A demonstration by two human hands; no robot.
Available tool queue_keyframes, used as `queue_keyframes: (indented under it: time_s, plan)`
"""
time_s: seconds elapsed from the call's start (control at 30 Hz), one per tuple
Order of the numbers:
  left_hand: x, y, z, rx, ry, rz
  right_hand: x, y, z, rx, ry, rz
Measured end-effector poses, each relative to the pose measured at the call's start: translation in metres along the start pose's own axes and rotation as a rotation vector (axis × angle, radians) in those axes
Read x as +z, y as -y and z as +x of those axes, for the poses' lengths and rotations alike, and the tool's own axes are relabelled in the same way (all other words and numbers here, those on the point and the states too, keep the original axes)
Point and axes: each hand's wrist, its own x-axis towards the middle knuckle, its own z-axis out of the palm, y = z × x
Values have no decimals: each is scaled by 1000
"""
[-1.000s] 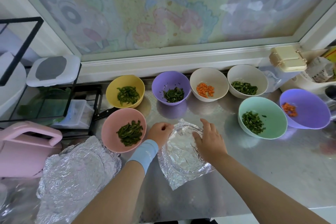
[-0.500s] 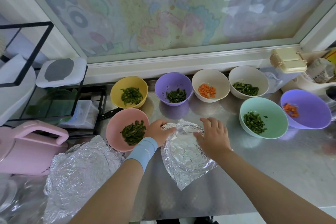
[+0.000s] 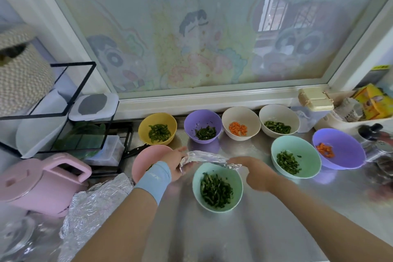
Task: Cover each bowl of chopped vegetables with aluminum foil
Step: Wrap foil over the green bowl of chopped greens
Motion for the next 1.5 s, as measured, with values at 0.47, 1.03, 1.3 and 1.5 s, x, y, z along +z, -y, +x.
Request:
queue_keyframes:
  time_s: [0.47,1.03,1.3,1.5]
  plan:
    - [-18,-30,-9,196,-48,210,-50,42,12,202,-195,645]
    - [3,49,-7,461,-319,1020,44,-13,8,376,-228,312]
    - [29,89,18,854,30,1504,71,-13,18,336,-234,59]
    - [21,115,37,652,-4,1860,83,-12,11,109,-331,-328]
